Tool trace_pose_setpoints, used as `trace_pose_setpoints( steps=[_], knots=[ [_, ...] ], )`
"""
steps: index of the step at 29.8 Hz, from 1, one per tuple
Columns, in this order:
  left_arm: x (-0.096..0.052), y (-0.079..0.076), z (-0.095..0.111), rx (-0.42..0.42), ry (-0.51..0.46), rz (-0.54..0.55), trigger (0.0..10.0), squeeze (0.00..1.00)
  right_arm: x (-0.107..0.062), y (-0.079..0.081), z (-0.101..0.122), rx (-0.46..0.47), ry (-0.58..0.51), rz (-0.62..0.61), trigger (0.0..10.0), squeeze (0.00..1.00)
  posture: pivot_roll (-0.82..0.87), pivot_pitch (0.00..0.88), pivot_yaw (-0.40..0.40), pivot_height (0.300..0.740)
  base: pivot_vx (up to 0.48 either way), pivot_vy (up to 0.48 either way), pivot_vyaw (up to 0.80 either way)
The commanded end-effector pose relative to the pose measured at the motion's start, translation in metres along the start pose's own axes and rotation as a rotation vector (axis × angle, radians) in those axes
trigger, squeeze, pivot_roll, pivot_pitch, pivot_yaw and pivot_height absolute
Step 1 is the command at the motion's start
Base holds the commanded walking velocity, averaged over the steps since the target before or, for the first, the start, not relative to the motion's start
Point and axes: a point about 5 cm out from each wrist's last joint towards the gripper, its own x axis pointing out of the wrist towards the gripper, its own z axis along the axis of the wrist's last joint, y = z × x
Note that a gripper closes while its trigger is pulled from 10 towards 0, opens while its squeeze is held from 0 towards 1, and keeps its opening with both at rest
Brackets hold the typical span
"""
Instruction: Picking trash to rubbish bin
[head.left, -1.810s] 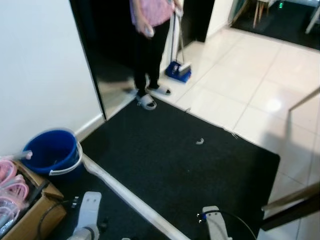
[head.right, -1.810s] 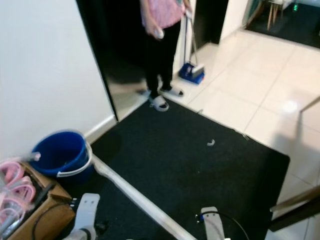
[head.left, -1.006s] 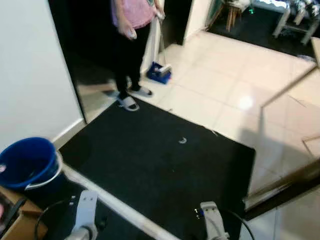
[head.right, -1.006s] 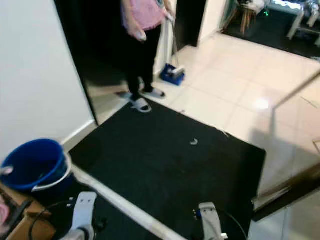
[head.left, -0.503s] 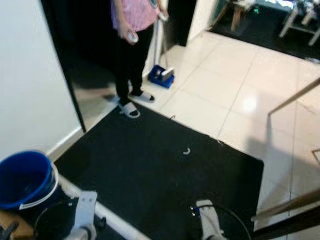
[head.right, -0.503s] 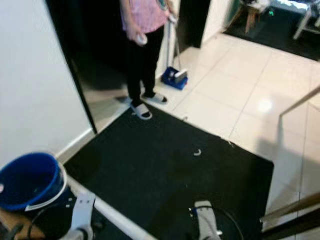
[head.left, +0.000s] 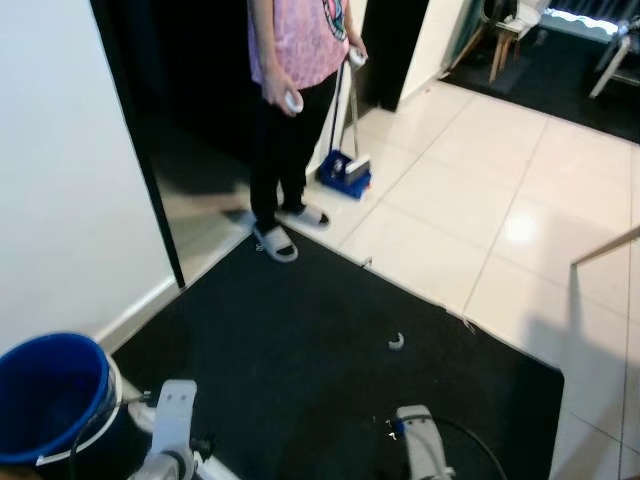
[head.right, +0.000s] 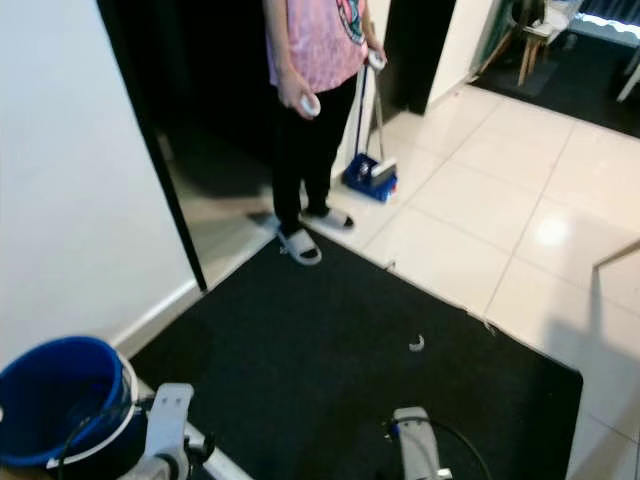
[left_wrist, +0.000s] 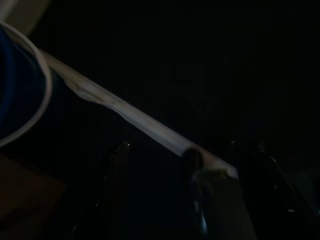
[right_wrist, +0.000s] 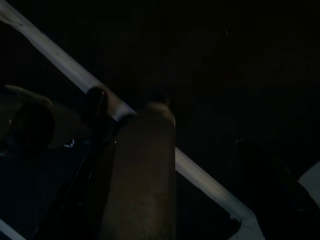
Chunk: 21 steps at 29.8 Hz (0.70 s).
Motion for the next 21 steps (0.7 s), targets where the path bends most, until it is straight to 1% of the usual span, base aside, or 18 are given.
trace_pose_setpoints(
  steps=[1, 21],
  knots=[
    [-0.0017, -0.001, -0.0068, -0.004, 0.021, -0.004, 10.0, 0.0, -0.0023, -0.009, -0.0063, 0.009, 0.02, -0.025, 10.0, 0.0, 0.08, 0.117, -0.021, 0.74, 0.416, 0.0, 0.0],
    [-0.0017, -0.0023, -0.0076, -0.005, 0.022, -0.007, 10.0, 0.0, -0.0026, -0.0099, -0.0069, 0.008, 0.021, -0.025, 10.0, 0.0, 0.08, 0.121, -0.023, 0.74, 0.41, 0.0, 0.0]
  ],
)
